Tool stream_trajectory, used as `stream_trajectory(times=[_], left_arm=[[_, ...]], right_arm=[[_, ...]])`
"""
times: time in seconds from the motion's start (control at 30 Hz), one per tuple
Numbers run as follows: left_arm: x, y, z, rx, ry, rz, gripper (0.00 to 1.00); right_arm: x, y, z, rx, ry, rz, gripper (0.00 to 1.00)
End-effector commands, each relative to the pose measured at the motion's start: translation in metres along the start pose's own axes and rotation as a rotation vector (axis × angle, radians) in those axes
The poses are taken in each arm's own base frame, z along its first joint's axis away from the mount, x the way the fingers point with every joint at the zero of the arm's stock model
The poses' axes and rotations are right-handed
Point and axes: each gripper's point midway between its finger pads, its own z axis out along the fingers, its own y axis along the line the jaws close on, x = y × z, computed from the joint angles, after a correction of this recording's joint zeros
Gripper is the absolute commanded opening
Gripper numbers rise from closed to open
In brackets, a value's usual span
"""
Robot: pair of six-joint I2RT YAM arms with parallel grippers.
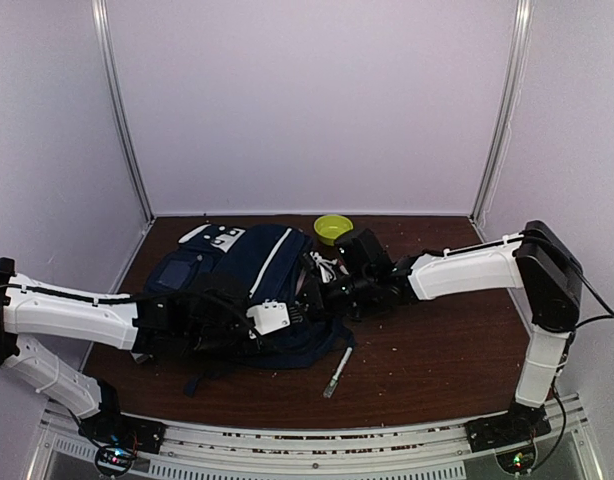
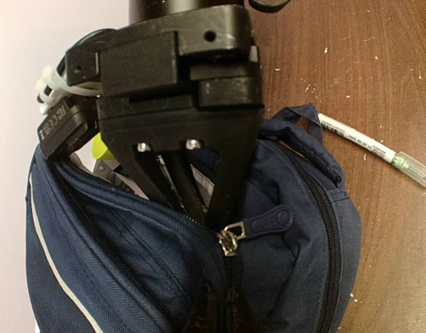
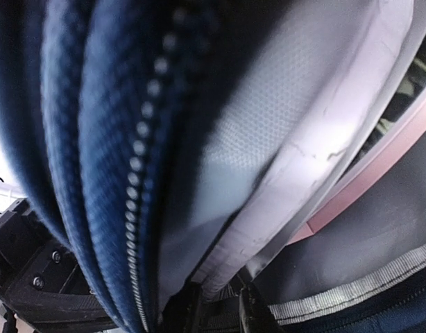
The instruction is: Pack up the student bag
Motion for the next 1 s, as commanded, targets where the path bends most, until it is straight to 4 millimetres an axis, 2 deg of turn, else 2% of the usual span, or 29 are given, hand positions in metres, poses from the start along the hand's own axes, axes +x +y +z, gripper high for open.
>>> stream_trajectory(times=[0.0,0.1,0.23,0.33,0.43,0.6,0.77,0.97], left_arm=[[-0.056,0.038,-0.023,-0.114,-0.224,-0.073,0.0],[-0.047,0.04,-0.022,-0.136,-0.195,-0.082,0.0],[-0.037,0.038,-0.02,-0.146,-0.164,-0.092,0.0],[-0.033,0.036,-0.018,-0.147,-0.151,-0.095,0.0],[-0.032,0.036,-0.016,-0.148,-0.148,-0.098,0.0],[-0.035,0.037,-0.015,-0.152,-0.159,-0.106,0.0],[-0.037,0.038,-0.016,-0.152,-0.161,-0.107,0.0],[-0.035,0.038,-0.017,-0.153,-0.161,-0.116,0.0]], right_arm=[[-0.008,0.013,0.015,-0.055,-0.024,-0.017,0.2],[-0.008,0.001,0.003,-0.001,-0.039,-0.026,0.2],[-0.012,-0.009,-0.039,0.139,-0.106,-0.101,0.21],[-0.009,-0.004,-0.064,0.214,-0.123,-0.208,0.23],[0.0,0.0,-0.074,0.231,-0.127,-0.266,0.24],[0.02,0.01,-0.059,0.174,-0.125,-0.266,0.25],[0.026,0.022,-0.036,0.091,-0.103,-0.239,0.24],[0.034,0.026,-0.011,0.051,-0.046,-0.227,0.24]])
